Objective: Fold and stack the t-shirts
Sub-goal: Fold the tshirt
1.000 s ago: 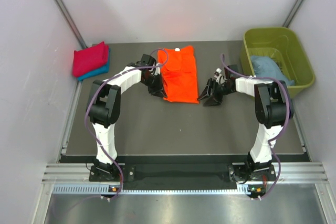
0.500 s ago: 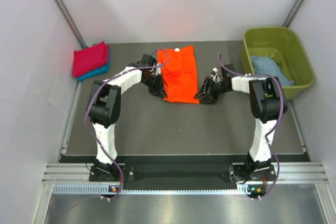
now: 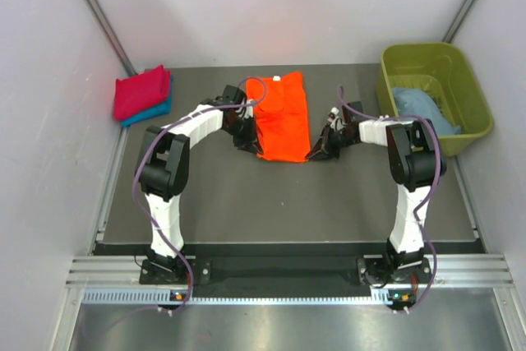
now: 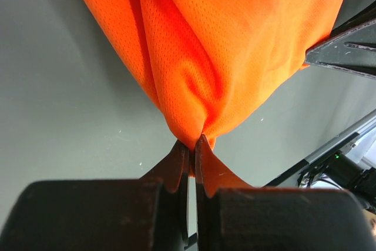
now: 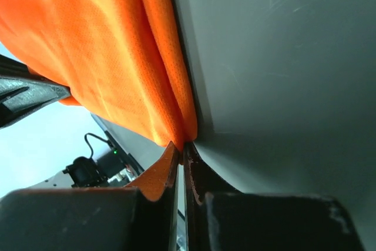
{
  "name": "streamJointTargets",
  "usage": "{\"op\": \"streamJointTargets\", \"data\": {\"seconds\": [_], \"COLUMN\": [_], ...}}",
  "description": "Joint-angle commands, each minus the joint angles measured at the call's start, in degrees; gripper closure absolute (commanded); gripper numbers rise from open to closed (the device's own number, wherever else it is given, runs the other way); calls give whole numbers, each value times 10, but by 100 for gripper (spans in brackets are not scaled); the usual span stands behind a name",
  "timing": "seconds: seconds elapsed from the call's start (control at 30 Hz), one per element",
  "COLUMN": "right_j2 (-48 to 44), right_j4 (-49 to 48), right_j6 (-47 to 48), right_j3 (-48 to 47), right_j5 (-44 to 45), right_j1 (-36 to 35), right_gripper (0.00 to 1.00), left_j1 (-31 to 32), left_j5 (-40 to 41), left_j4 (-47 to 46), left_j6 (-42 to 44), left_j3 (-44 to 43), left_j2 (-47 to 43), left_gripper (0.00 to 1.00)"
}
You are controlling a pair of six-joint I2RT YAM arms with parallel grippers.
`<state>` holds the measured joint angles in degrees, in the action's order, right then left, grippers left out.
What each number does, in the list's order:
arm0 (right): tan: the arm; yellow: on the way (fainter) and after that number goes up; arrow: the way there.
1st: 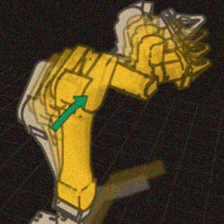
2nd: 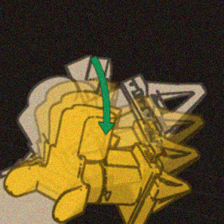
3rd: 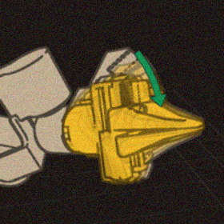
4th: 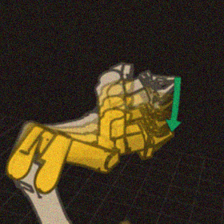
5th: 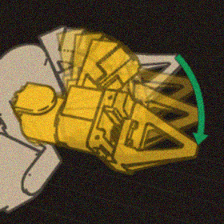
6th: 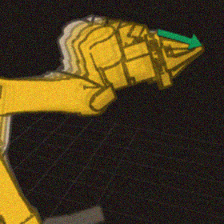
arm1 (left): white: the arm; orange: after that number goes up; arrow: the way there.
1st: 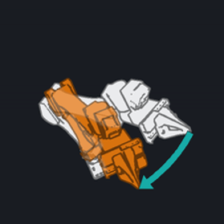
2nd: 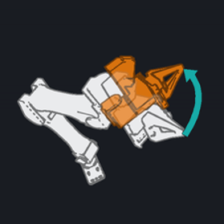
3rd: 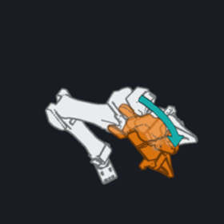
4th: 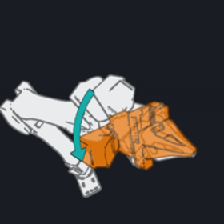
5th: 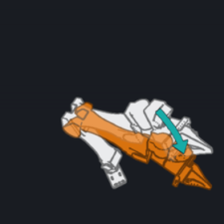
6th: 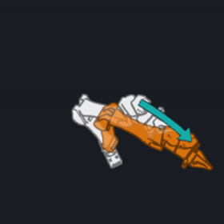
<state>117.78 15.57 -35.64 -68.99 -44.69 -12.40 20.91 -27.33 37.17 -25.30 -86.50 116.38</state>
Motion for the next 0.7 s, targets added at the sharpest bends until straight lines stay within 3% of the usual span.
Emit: {"op": "streamJointTargets", "data": {"seconds": [0.0, 0.43, 0.67], "right_j2": [-63, -242, -273], "right_j4": [3, 62, 87], "right_j6": [17, 55, 75], "right_j3": [3, 32, 2], "right_j5": [10, 1, 8], "right_j1": [1, 6, 3], "right_gripper": [100, 100, 100], "left_j1": [3, 3, 2], "left_j5": [8, -16, -12], "left_j4": [2, 16, 20], "left_j6": [17, 22, 19], "left_j3": [5, 71, 113], "left_j2": [-62, -196, -258], "left_gripper": [100, 100, 100]}}
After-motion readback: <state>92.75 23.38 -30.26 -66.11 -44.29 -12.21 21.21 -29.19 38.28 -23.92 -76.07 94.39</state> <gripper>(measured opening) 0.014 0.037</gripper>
